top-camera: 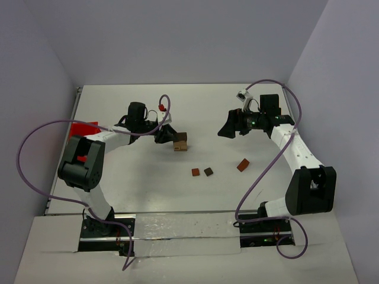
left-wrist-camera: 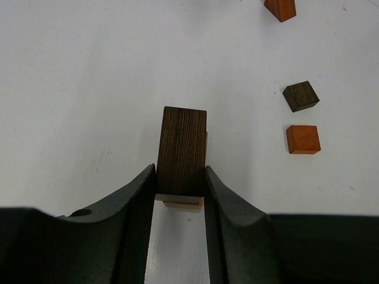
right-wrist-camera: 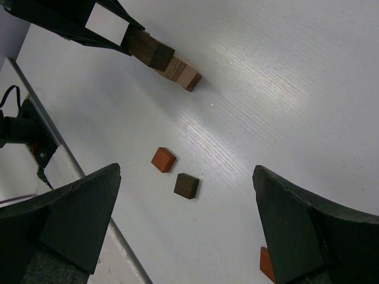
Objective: Build the wood block tower
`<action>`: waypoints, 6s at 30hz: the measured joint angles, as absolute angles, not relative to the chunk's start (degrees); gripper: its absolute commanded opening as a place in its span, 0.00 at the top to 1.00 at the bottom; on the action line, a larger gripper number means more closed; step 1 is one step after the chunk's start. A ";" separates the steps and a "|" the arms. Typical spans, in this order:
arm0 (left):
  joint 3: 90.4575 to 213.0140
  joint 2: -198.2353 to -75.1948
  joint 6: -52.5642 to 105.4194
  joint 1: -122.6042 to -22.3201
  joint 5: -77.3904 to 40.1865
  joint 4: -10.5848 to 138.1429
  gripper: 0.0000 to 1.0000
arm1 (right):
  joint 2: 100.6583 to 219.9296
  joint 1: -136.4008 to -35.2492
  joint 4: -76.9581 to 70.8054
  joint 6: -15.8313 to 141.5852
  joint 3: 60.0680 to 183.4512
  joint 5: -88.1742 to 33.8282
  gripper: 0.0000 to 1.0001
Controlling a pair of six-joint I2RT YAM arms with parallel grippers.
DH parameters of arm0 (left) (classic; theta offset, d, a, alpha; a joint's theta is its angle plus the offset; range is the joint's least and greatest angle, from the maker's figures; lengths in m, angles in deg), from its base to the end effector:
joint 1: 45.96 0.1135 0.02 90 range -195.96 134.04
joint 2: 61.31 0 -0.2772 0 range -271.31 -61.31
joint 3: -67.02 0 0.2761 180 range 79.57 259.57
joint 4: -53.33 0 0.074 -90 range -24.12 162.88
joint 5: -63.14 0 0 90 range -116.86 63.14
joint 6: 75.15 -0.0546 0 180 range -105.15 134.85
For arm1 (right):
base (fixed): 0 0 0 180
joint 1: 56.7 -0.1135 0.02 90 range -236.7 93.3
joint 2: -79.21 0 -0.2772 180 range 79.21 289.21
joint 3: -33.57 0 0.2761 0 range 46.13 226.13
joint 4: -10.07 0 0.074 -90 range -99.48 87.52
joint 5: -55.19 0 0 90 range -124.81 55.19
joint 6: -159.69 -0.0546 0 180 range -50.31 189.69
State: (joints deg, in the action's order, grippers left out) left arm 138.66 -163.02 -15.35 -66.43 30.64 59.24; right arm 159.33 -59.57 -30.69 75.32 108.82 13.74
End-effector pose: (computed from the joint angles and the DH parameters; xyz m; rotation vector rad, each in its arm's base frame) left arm 0.3575 -0.1826 0.1859 1.3247 1.5261 -0.9797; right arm 0.3221 0.0571 0.2844 -0.5622 2.1473 0.9628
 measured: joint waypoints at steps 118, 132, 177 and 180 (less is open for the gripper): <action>139.57 -163.00 -16.00 -65.75 31.22 62.68 0.56 | 159.79 -59.57 -31.17 75.56 109.24 14.13 0.00; 139.57 -163.00 -15.41 -65.89 31.08 62.54 0.56 | 159.79 -59.57 -31.17 75.60 109.24 14.13 0.00; 139.60 -163.00 -16.88 -66.28 30.24 62.59 0.56 | 160.14 -59.57 -31.21 75.63 109.24 14.24 0.00; 139.60 -163.00 -17.13 -66.28 30.26 62.63 0.56 | 160.16 -59.57 -31.21 75.61 109.24 14.28 0.00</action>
State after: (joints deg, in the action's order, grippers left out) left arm 139.60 -163.00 -17.13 -66.28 30.26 62.63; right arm 160.16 -59.57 -31.21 75.61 109.24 14.28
